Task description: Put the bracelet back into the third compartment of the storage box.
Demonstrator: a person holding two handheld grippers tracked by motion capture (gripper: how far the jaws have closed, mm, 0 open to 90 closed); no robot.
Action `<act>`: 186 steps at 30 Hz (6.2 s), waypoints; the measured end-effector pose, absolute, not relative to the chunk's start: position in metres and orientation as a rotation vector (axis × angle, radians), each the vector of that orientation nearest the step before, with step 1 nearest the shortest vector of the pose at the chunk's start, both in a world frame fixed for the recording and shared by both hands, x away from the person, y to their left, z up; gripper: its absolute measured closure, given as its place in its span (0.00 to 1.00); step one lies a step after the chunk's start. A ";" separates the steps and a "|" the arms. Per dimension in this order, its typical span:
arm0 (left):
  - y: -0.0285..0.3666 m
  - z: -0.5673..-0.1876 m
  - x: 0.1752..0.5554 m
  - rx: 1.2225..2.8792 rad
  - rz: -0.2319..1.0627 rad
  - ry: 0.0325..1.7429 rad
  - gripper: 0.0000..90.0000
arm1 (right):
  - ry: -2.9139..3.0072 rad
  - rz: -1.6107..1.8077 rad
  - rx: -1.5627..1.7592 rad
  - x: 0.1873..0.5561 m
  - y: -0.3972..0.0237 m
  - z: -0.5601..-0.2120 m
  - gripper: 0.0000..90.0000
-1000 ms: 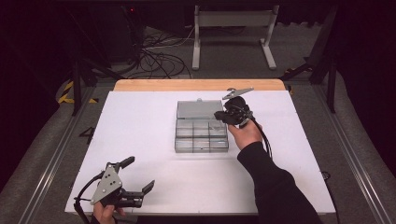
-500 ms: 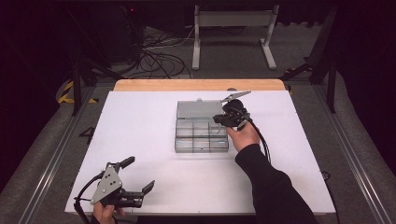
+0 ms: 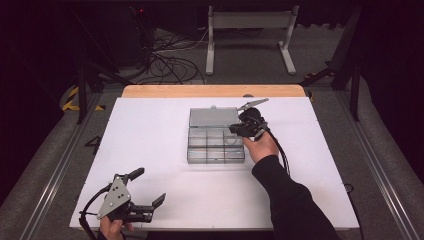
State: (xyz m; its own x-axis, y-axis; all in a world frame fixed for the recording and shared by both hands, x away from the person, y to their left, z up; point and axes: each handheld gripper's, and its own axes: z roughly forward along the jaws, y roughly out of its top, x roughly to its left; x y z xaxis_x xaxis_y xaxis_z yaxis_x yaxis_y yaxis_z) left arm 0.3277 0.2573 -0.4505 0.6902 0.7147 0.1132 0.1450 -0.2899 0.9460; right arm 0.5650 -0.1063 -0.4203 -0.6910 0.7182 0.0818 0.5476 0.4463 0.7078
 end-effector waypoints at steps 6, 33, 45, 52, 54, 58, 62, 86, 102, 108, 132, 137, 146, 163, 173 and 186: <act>0.257 -0.450 0.328 1.809 0.651 0.682 0.04 | 2.419 1.109 1.112 0.566 -0.114 -0.417 0.38; 0.257 -0.450 0.327 1.805 0.645 0.691 0.04 | 2.360 1.283 0.877 0.522 -0.127 -0.373 0.11; 0.257 -0.450 0.327 1.803 0.644 0.689 0.04 | 2.347 1.296 0.820 0.510 -0.126 -0.365 0.09; 0.257 -0.450 0.327 1.801 0.643 0.691 0.04 | 2.358 1.309 0.784 0.504 -0.128 -0.362 0.03; 0.257 -0.450 0.327 1.803 0.644 0.690 0.04 | 2.361 1.321 0.780 0.501 -0.130 -0.360 0.02; 0.257 -0.450 0.327 1.804 0.653 0.685 0.04 | 2.361 1.358 0.743 0.496 -0.134 -0.358 0.00; 0.257 -0.450 0.327 1.800 0.650 0.690 0.04 | 2.364 1.395 0.706 0.488 -0.140 -0.356 0.00; 0.257 -0.450 0.326 1.801 0.643 0.691 0.04 | 2.304 1.466 0.664 0.437 -0.193 -0.374 0.00; 0.258 -0.449 0.325 1.800 0.637 0.689 0.04 | 2.350 1.457 0.678 0.423 -0.216 -0.402 0.00; 0.259 -0.449 0.325 1.801 0.641 0.687 0.04 | 2.357 1.450 0.681 0.418 -0.219 -0.416 0.00; 0.260 -0.447 0.323 1.815 0.644 0.674 0.04 | 2.427 1.418 0.777 0.400 -0.240 -0.466 0.00; 0.260 -0.448 0.322 1.815 0.631 0.678 0.04 | 2.441 1.405 0.799 0.398 -0.241 -0.475 0.00; 0.259 -0.449 0.322 1.830 0.631 0.678 0.04 | 2.467 1.345 0.822 0.395 -0.241 -0.484 0.00; 0.261 -0.451 0.325 1.834 0.637 0.696 0.04 | 2.413 1.308 0.847 0.395 -0.243 -0.487 0.00; 0.261 -0.451 0.325 1.835 0.641 0.694 0.04 | 2.406 1.326 0.830 0.393 -0.243 -0.485 0.00; 0.262 -0.451 0.325 1.833 0.649 0.689 0.04 | 2.398 1.331 0.830 0.393 -0.243 -0.484 0.00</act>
State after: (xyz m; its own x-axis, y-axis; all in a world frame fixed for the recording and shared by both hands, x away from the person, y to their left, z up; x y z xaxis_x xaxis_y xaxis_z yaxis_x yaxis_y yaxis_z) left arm 0.3250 0.2616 -0.4508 0.6900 0.7142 0.1172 0.1600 -0.3084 0.9377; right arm 0.3930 -0.2433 -0.4844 -0.7975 0.6022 0.0355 0.3486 0.4120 0.8419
